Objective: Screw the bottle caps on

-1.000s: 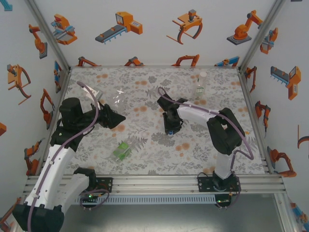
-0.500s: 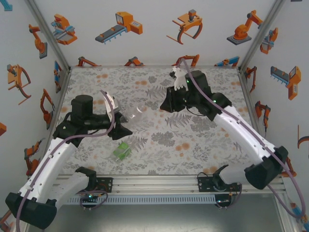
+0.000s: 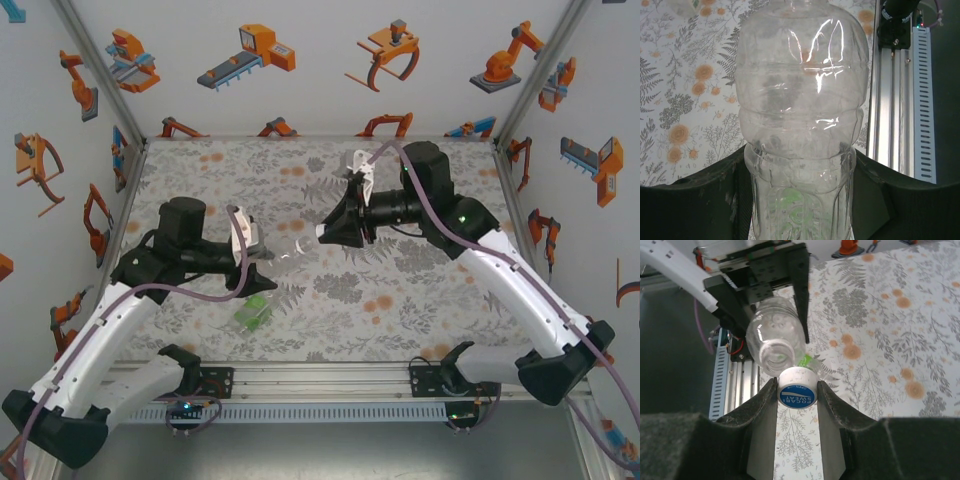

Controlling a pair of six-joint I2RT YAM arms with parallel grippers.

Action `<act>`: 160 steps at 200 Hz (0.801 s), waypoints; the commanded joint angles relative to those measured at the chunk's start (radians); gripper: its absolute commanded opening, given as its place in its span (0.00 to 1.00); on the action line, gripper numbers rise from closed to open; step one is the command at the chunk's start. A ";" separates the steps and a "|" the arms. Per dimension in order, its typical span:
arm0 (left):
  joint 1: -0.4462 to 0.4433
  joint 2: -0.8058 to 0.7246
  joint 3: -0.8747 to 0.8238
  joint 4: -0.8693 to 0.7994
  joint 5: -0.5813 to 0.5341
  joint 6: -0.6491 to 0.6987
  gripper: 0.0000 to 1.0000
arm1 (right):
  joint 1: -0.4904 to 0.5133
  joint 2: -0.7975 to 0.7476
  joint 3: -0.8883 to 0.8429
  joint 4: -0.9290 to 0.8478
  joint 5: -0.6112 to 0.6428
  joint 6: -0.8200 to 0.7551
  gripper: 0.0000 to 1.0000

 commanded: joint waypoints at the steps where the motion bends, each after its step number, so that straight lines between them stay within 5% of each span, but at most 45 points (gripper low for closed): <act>1: -0.016 0.007 0.034 -0.027 -0.003 0.044 0.00 | 0.020 0.011 0.038 -0.042 -0.079 -0.134 0.00; 160: -0.083 0.029 0.063 -0.034 0.002 0.060 0.00 | 0.103 0.046 0.075 -0.196 -0.103 -0.315 0.00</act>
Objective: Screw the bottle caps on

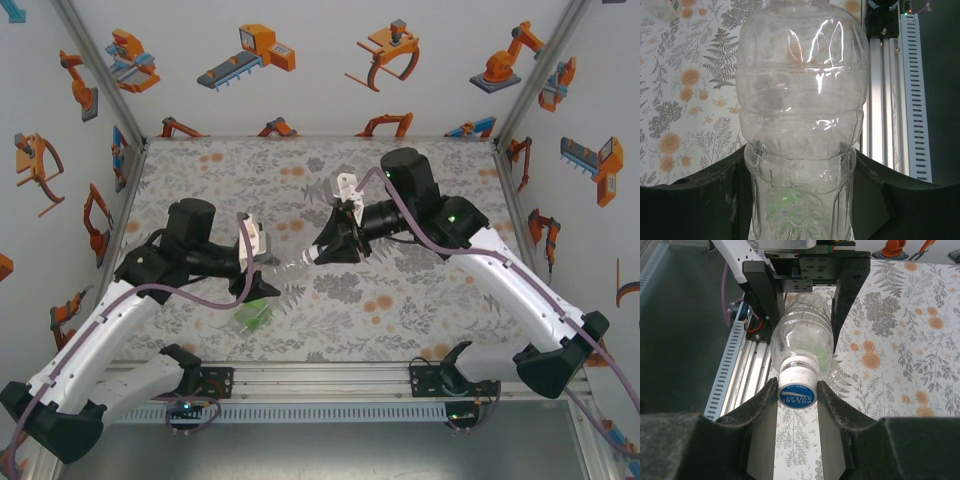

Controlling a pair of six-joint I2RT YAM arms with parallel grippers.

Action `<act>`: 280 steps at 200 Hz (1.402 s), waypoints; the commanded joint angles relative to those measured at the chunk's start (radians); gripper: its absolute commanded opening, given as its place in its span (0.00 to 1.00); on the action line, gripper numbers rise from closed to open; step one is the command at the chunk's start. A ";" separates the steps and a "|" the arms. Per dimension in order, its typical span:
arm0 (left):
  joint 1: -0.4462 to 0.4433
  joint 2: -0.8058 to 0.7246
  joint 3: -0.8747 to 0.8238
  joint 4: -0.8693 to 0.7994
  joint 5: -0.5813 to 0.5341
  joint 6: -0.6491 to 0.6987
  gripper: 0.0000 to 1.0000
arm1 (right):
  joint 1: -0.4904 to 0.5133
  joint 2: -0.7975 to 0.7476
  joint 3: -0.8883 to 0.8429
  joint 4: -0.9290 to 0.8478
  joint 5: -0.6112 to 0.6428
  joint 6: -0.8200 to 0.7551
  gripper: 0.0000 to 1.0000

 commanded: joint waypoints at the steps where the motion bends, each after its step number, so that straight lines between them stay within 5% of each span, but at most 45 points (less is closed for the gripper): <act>1: -0.012 0.015 0.042 0.007 0.024 0.023 0.00 | 0.028 0.012 0.041 -0.063 -0.011 -0.093 0.00; 59: -0.019 0.041 0.062 0.007 0.068 0.013 0.00 | 0.082 0.024 0.065 -0.174 0.060 -0.207 0.00; 115: -0.020 0.050 0.054 0.063 0.070 -0.066 0.00 | 0.117 0.011 0.040 -0.189 0.127 -0.126 0.00; 202: -0.025 0.043 0.049 0.076 0.039 -0.034 0.00 | 0.128 -0.022 -0.082 0.005 0.220 0.582 0.00; 280: -0.027 0.039 0.046 0.105 0.000 -0.007 0.00 | 0.118 -0.056 -0.251 0.168 0.346 1.583 0.00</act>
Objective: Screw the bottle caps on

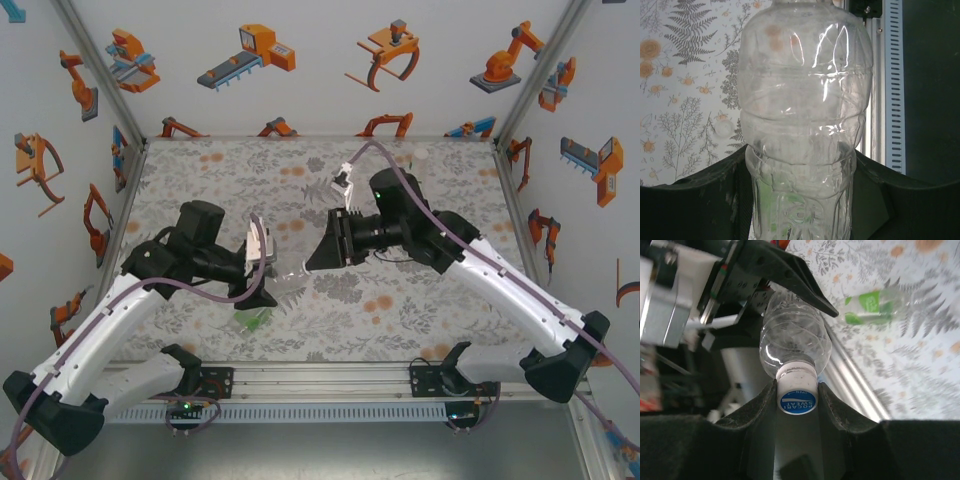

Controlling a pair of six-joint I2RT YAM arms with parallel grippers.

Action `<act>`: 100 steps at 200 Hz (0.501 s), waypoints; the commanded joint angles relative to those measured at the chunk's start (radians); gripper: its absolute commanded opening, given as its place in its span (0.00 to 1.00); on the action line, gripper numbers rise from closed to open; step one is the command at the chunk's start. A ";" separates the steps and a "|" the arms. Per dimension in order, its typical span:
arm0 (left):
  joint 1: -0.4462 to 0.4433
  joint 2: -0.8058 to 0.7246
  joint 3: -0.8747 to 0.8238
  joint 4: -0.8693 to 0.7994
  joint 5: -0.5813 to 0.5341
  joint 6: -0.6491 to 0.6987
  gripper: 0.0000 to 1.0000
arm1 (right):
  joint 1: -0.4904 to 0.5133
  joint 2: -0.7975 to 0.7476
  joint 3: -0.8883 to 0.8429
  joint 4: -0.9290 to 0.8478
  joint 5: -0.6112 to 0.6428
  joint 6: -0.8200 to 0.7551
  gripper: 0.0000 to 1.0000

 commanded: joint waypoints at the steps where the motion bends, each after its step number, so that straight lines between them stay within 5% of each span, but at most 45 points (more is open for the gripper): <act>1: -0.008 -0.006 0.030 0.225 0.026 -0.004 0.00 | 0.035 -0.013 -0.116 0.107 -0.023 0.476 0.00; 26: -0.011 -0.013 0.022 0.246 0.020 -0.001 0.00 | 0.020 -0.033 -0.176 0.089 -0.005 0.679 0.00; 54: -0.012 -0.009 0.022 0.246 0.008 0.016 0.00 | 0.020 -0.026 -0.171 0.083 0.003 0.721 0.00; 100: -0.016 -0.013 0.022 0.219 0.018 0.069 0.00 | 0.017 0.020 0.002 -0.119 0.017 0.467 0.44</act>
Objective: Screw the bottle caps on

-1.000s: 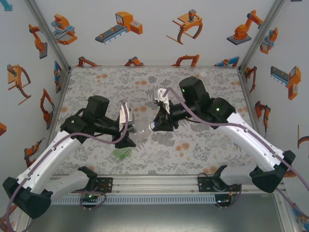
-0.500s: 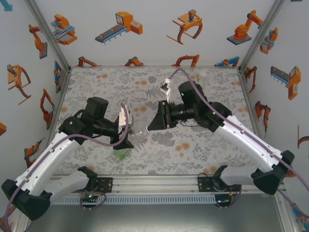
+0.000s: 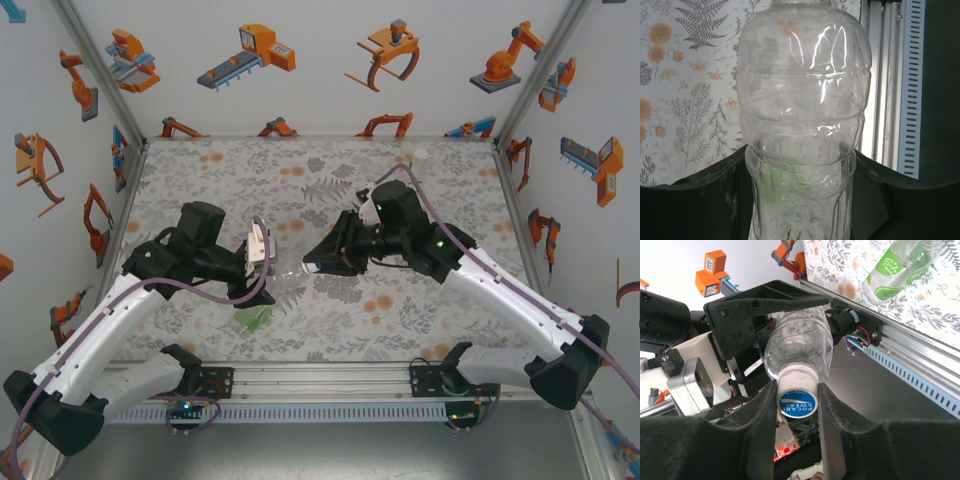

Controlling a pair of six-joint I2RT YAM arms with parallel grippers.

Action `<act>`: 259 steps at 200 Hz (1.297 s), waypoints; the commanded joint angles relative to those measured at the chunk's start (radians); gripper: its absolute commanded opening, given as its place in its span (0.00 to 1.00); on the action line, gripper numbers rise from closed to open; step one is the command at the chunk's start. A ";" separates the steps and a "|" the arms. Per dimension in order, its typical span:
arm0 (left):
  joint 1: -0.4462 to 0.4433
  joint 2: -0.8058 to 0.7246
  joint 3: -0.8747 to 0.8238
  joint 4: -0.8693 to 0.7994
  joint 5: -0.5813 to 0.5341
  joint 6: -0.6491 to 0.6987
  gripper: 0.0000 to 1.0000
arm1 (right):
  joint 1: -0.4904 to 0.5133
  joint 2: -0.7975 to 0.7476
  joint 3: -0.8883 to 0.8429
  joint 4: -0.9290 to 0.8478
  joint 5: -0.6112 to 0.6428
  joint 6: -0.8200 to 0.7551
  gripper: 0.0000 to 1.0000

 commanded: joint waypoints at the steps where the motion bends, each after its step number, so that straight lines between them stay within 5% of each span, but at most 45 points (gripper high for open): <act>1: -0.015 -0.012 0.029 0.217 0.078 0.043 0.00 | 0.034 0.055 0.128 -0.184 -0.050 -0.153 0.44; 43: -0.018 -0.009 0.026 0.213 0.083 0.045 0.00 | 0.030 0.059 0.315 -0.384 0.072 -0.452 0.71; 78: -0.022 -0.010 0.024 0.213 0.082 0.039 0.00 | 0.023 0.065 0.417 -0.439 0.145 -0.635 0.79; 127: -0.024 -0.015 0.026 0.215 0.088 0.028 0.00 | 0.024 -0.016 0.380 -0.266 0.145 -1.059 0.77; 152: -0.026 -0.011 0.029 0.218 0.101 0.015 0.00 | 0.024 -0.078 0.282 -0.110 -0.044 -1.406 0.75; 192: -0.030 -0.017 0.018 0.229 0.116 0.000 0.00 | 0.024 -0.055 0.290 -0.248 -0.292 -2.007 0.66; 259: -0.034 -0.025 0.009 0.233 0.121 -0.008 0.00 | 0.024 -0.002 0.303 -0.218 -0.298 -2.071 0.47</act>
